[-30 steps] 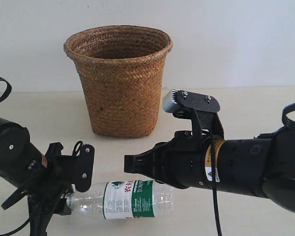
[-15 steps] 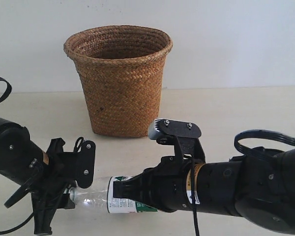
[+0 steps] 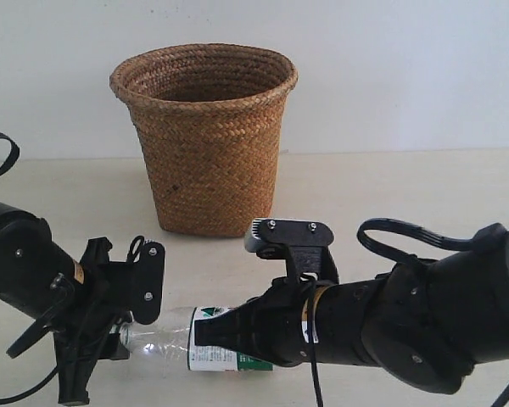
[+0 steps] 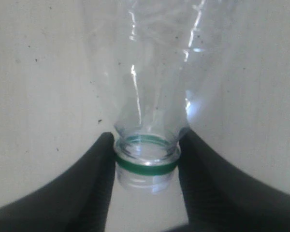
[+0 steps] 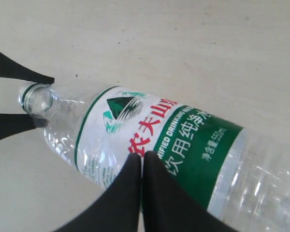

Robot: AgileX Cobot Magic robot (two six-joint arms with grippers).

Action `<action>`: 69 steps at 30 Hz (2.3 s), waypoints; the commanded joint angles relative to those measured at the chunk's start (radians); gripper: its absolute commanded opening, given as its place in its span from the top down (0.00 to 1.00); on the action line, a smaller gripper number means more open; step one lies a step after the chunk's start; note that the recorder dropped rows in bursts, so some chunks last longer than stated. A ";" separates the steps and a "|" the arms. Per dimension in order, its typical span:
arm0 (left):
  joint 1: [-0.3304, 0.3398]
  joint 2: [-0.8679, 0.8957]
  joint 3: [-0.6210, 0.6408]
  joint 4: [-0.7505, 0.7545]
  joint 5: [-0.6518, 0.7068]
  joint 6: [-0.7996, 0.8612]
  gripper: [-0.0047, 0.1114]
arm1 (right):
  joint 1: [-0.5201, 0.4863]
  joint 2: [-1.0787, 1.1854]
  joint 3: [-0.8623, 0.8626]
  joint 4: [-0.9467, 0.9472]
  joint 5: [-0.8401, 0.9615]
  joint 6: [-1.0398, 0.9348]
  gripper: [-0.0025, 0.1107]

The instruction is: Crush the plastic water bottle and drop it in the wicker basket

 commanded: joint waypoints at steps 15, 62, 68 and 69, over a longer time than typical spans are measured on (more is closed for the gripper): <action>-0.008 0.000 -0.003 -0.010 0.007 -0.009 0.92 | -0.001 0.085 -0.005 0.004 0.098 0.008 0.98; -0.008 0.000 -0.003 -0.010 -0.004 -0.009 0.92 | -0.001 0.165 -0.136 0.004 0.515 0.006 0.98; -0.008 0.000 -0.003 -0.010 -0.002 -0.009 0.92 | -0.001 0.167 -0.136 0.004 0.525 0.006 0.98; -0.008 0.000 -0.003 -0.010 0.000 -0.009 0.92 | -0.001 0.167 -0.136 0.004 0.528 0.006 0.98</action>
